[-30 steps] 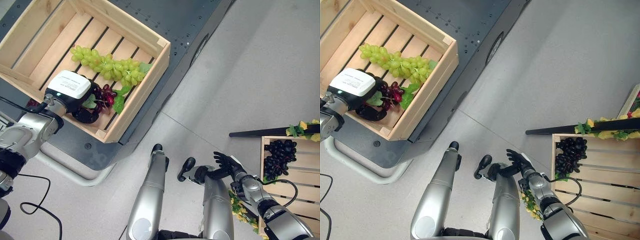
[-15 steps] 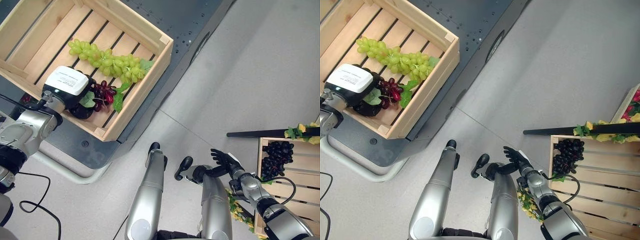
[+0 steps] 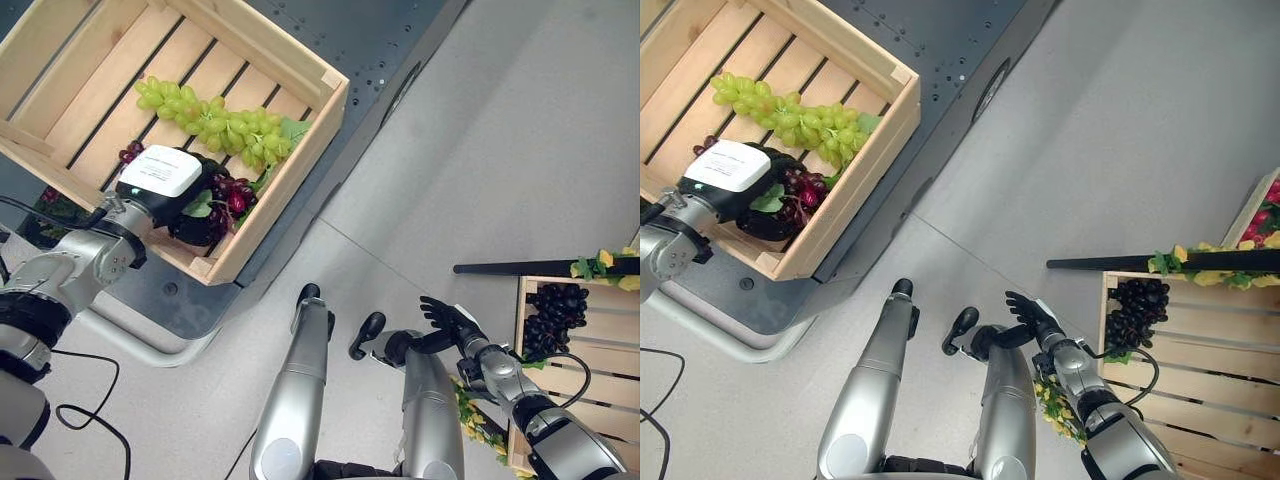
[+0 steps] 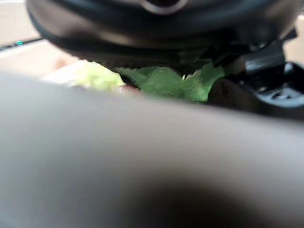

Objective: Pick up the fruits from the basket on one side to the basket on the other side

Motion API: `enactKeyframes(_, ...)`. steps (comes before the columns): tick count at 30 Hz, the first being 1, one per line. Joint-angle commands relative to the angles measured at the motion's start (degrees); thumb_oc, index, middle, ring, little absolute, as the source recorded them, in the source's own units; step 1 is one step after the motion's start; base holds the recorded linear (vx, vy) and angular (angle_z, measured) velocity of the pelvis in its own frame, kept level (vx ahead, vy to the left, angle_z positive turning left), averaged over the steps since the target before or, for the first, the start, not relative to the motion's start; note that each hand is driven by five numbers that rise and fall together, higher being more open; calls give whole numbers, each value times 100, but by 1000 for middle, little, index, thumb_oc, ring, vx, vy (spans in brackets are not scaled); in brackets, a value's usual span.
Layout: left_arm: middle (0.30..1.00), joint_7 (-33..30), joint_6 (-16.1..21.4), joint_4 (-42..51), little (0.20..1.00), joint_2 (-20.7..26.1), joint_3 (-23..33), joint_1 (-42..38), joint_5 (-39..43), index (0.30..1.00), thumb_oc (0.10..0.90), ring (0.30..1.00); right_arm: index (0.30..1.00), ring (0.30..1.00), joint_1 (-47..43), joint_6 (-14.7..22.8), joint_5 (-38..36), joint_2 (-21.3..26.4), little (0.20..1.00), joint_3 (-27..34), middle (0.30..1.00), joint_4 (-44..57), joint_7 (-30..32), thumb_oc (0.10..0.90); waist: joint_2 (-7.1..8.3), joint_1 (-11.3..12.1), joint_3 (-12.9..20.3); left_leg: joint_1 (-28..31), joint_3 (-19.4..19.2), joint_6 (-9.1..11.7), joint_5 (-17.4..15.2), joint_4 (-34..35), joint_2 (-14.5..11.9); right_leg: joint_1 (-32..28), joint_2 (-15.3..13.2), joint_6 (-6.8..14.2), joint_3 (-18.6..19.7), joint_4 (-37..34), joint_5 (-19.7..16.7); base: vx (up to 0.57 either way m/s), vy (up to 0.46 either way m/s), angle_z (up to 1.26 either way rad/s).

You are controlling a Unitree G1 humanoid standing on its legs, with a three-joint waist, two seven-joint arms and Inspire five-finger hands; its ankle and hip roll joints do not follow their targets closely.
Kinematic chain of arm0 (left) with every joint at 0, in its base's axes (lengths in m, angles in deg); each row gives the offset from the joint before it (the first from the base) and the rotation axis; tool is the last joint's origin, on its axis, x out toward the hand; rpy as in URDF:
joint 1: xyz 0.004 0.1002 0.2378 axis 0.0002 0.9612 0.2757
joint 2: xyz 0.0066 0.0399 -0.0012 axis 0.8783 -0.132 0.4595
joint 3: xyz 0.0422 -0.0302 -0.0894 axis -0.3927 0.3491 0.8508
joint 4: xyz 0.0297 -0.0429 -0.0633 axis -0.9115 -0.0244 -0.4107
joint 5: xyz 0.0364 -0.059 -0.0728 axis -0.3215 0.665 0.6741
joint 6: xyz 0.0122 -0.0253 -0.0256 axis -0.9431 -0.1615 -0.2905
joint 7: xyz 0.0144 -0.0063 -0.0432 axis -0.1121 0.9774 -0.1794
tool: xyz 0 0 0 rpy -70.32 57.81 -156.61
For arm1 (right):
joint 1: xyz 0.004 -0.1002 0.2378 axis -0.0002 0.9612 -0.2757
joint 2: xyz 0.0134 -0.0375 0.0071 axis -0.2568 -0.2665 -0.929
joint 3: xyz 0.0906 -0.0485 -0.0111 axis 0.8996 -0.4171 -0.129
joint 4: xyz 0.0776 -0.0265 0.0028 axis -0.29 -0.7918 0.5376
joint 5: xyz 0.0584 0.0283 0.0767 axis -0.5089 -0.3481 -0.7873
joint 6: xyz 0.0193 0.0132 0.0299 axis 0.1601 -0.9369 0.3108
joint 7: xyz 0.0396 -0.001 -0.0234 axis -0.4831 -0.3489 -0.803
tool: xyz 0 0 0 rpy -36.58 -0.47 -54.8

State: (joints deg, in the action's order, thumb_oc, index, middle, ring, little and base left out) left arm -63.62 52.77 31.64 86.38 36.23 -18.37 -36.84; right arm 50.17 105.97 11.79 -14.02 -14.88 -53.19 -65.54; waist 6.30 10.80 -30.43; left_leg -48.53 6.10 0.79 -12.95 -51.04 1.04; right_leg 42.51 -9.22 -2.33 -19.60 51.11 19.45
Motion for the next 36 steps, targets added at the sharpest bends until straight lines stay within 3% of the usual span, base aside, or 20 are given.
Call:
enactKeyframes(1, 900, -68, -34, 138, 900, -66, 390, -87, 188, 900, 800, 900, 900, 900, 213, 141, -130, 176, 900, 297, 900, 29, 123, 800, -93, 35, 64, 437, -485, -508, 180, 888, 184, -438, 241, -112, 56, -166, -329, 0, 0, 0)
enactKeyframes(4, 900, 103, -313, 51, 900, -108, 319, -132, 106, 900, 800, 900, 900, 900, 238, 175, -111, 206, 900, 313, 900, 48, 124, 800, -98, -10, 64, 402, -507, -520, 160, 847, 171, -391, 236, -107, 78, -144, -332, 0, 0, 0)
enactKeyframes(5, 521, 143, -394, -5, 521, -126, 314, -132, -12, 521, 547, 521, 900, 900, 233, 184, -111, 207, 900, 318, 900, 46, 136, 800, -96, -20, 64, 392, -512, -524, 163, 848, 165, -380, 238, -106, 77, -147, -341, 0, 0, 0)
enactKeyframes(6, 300, 152, -423, -35, 300, -135, 306, -132, -86, 300, 400, 300, 900, 900, 224, 185, -125, 212, 900, 315, 900, 44, 140, 800, -96, -24, 64, 389, -515, -524, 168, 851, 163, -376, 239, -105, 79, -149, -345, 0, 0, 0)
enactKeyframes(13, 300, 483, -815, -184, 300, -124, -120, -365, -749, 300, 400, 300, 900, 900, 82, 160, -214, 337, 900, 295, 900, 60, 138, 800, -140, -106, 64, 417, -578, -526, 167, 898, 139, -368, 239, -103, 127, -215, -368, 0, 0, 0)
enactKeyframes(18, 300, 725, -1078, -70, 300, 28, -317, -588, -661, 300, 400, 300, 900, 900, 43, 167, -233, 409, 900, 322, 900, 57, 85, 800, -195, -118, 64, 471, -608, -520, 163, 914, 140, -396, 221, -83, 140, -238, -384, -14, 3, -7)
enactKeyframes(22, 300, 759, -1171, 87, 300, 120, -273, -576, -142, 300, 400, 300, 900, 900, 110, 196, -203, 409, 900, 342, 900, 51, 16, 800, -241, -94, 64, 624, -621, -521, 167, 998, 160, -521, 191, -62, 142, -303, -403, -4, -15, -1)
enactKeyframes(26, 300, 371, -1148, 117, 300, 60, 219, -178, 818, 300, 400, 300, 900, 900, 255, 293, -223, 326, 900, 380, 900, 72, -58, 800, -288, -36, 64, 1027, -617, -526, 182, 1213, 204, -867, 141, -13, 134, -478, -432, 8, -52, -1)
enactKeyframes(31, 300, -61, -259, -536, 300, -569, 2071, 1072, 2000, 300, 400, 300, 900, 900, 476, 344, -116, 133, 900, 449, 900, 228, -36, 800, -346, 58, 64, 1962, -616, -492, 134, 1625, 300, -1694, 131, 90, 222, -931, -425, 41, -38, -3)
enactKeyframes(32, 300, -56, -238, -554, 300, -589, 2144, 1126, 2064, 300, 400, 300, 900, 900, 484, 352, -113, 131, 900, 444, 900, 240, -36, 800, -351, 50, 64, 1999, -616, -491, 136, 1643, 302, -1727, 130, 92, 222, -951, -428, 18, -28, -9)
enactKeyframes(33, 300, -59, 76, -714, 300, -781, 2696, 1397, 2366, 300, 400, 300, 900, 900, 541, 305, -65, 90, 900, 453, 900, 363, 2, 800, -371, 63, 68, 2262, -621, -487, 146, 1763, 319, -1954, 107, 111, 239, -1100, -453, 30, -26, -14)
enactKeyframes(36, 300, -72, 584, -835, 300, -1092, 3440, 1837, 3191, 300, 400, 300, 900, 900, 747, 157, 78, 24, 900, 451, 900, 680, 94, 800, -418, 22, 331, 2646, -603, -479, 163, 2053, 347, -2279, 110, 143, 285, -1452, -502, 57, -9, -16)
